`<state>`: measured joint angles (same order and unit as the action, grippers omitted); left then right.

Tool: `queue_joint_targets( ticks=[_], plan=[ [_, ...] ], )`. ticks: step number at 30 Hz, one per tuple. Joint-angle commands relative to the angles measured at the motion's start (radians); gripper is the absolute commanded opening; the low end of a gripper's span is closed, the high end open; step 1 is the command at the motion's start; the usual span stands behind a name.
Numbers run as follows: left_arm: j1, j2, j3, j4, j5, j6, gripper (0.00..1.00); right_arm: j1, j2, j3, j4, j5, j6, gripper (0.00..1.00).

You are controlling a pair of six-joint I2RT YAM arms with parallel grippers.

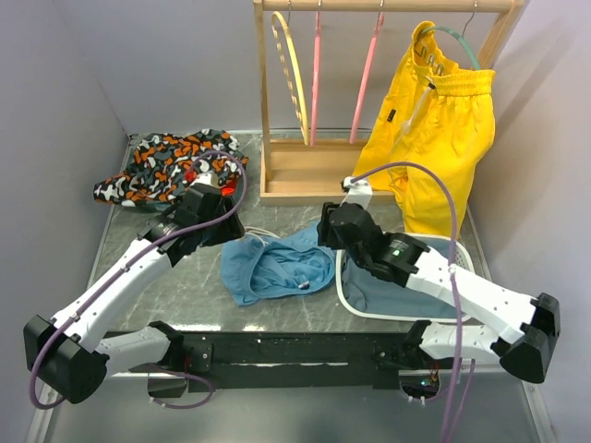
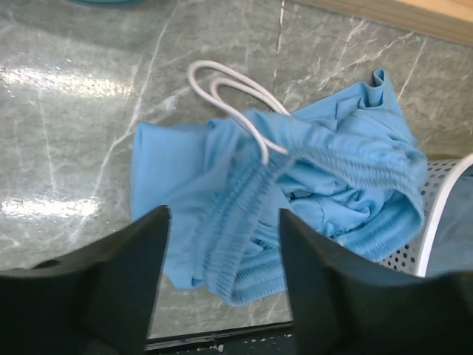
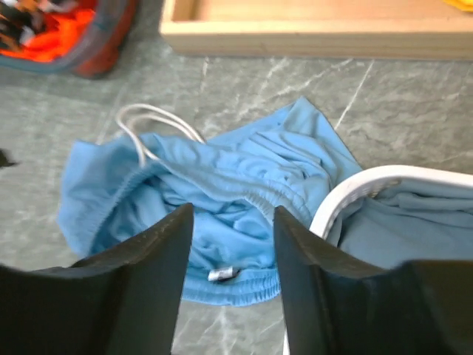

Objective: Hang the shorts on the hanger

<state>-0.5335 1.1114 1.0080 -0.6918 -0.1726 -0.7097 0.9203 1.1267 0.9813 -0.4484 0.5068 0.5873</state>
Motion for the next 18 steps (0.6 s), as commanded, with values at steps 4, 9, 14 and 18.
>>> queue_joint_targets(
  ticks=[4, 9, 14, 18],
  plan=[
    [0.003, -0.035, 0.11, -0.031, -0.07, -0.027, 0.8, -0.003, -0.139, 0.269, -0.16, 0.084, -0.05, 0.62],
    [0.001, -0.053, 0.142, -0.075, -0.105, -0.06, 0.9, -0.127, -0.107, 0.458, -0.161, 0.098, -0.135, 0.64],
    [-0.006, -0.044, 0.142, -0.094, -0.156, -0.074, 0.95, -0.293, 0.092, 0.712, -0.144, -0.017, -0.228, 0.65],
    [-0.008, -0.027, 0.135, -0.083, -0.162, -0.062, 0.94, -0.363, 0.229, 0.894, -0.095, -0.063, -0.276, 0.67]
  ],
)
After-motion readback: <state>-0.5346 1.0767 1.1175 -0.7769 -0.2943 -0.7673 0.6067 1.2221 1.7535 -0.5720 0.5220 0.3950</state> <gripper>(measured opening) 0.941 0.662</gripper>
